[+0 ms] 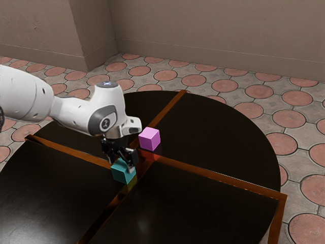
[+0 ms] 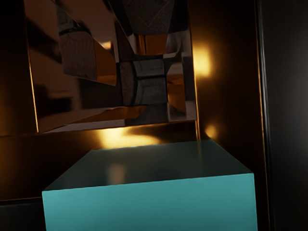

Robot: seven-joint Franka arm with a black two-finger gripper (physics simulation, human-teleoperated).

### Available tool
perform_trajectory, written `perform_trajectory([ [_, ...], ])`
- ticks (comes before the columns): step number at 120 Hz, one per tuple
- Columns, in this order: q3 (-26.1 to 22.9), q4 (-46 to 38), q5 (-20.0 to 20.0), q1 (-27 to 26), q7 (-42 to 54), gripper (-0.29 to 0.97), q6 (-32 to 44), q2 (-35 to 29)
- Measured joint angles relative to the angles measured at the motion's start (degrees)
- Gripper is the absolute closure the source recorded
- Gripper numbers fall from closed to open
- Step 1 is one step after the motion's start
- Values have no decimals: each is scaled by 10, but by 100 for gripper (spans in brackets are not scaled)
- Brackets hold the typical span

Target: Pick up the blue block with one arm, and put the blue block on the pink block with one arm

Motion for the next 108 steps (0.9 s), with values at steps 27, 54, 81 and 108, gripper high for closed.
perform_trajectory([
  [27,0,17,0,0,2,0,-3,25],
  [54,1,25,-1,1,3,0,-5,33],
  [81,1,23,-3,1,4,0,-6,32],
  [108,1,20,-3,1,4,8,-6,31],
])
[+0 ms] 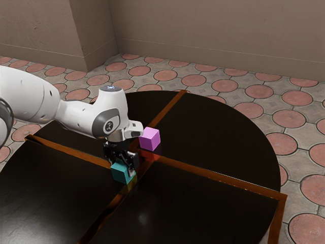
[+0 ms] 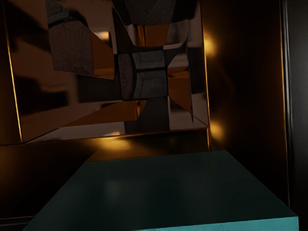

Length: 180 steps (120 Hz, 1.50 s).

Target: Pick up the blue block with one arm, and put the blue block on the pink block with one arm

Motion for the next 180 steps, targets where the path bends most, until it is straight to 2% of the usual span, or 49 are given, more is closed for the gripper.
perform_trajectory([
  [42,0,0,0,0,1,24,0,-3],
  [74,0,-1,0,0,0,25,-5,-12],
  [97,1,9,0,0,-1,28,-31,-53],
  [108,1,55,0,0,-1,28,-60,-58],
  [123,15,152,0,0,-2,30,-116,-32],
  [138,18,197,1,1,-2,30,-156,-14],
  [160,22,350,3,1,-2,30,-228,83],
  [180,21,405,2,1,1,31,-269,131],
])
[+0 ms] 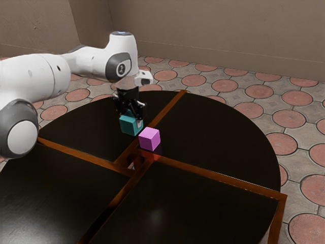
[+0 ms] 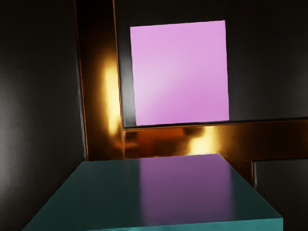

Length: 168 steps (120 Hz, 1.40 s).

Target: Pick up the blue block with one arm, and put the blue block on the pink block with one arm

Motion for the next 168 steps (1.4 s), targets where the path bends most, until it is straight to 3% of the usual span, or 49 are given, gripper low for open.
perform_trajectory([
  [69,-6,232,-1,12,10,31,-84,155],
  [168,-22,298,-7,13,22,31,-77,209],
])
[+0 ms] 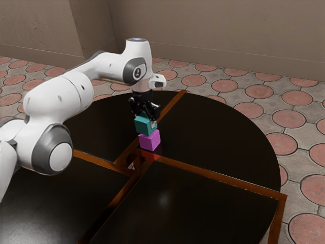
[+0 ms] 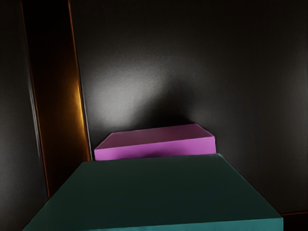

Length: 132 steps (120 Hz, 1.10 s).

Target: Pick up the blue block with one arm, and put the blue block on the pink block with one arm

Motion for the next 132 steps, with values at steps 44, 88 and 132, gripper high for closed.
perform_trajectory([
  [44,-2,6,-2,0,2,22,2,0],
  [88,-1,-16,-4,0,1,4,-6,-100],
  [132,-6,-39,-10,-1,2,1,-14,-145],
])
